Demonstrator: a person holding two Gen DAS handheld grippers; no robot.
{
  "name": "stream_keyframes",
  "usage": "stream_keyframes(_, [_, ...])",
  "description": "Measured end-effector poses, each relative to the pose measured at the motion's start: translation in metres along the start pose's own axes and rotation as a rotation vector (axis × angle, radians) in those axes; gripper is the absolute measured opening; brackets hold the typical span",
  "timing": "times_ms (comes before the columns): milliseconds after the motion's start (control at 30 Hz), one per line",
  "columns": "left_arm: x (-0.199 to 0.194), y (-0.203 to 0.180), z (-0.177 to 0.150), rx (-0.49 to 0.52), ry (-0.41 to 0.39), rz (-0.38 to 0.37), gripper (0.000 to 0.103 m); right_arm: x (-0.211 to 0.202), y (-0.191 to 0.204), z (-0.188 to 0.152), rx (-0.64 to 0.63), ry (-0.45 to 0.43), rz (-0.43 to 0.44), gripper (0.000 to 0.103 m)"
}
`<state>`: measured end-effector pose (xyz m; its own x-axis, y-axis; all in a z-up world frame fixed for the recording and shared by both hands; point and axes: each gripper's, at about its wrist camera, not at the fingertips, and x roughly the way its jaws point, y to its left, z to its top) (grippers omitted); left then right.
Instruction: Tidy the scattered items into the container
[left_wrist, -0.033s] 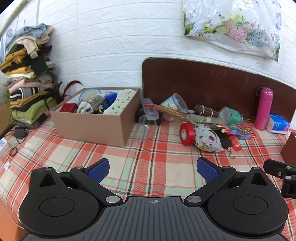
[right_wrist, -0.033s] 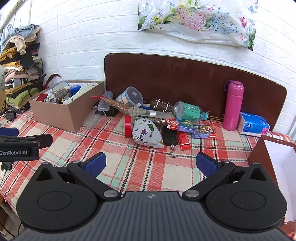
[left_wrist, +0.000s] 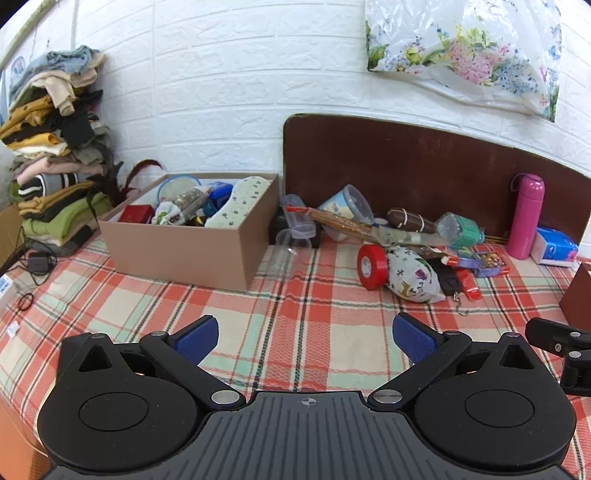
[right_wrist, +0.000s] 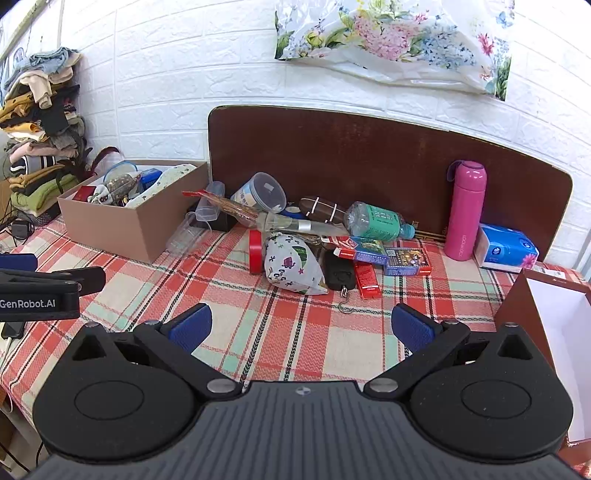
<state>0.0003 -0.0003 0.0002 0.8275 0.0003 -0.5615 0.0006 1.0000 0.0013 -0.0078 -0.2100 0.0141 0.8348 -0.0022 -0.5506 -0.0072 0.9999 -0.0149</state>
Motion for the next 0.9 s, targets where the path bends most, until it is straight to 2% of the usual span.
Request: stream_keyframes(900, [-0.0001, -0.0032, 0.0044, -0.003, 0.025, -0.038, 0.103, -0.0012, -0.0006, -0.0018, -0.004, 0.003, 0.002, 0.103])
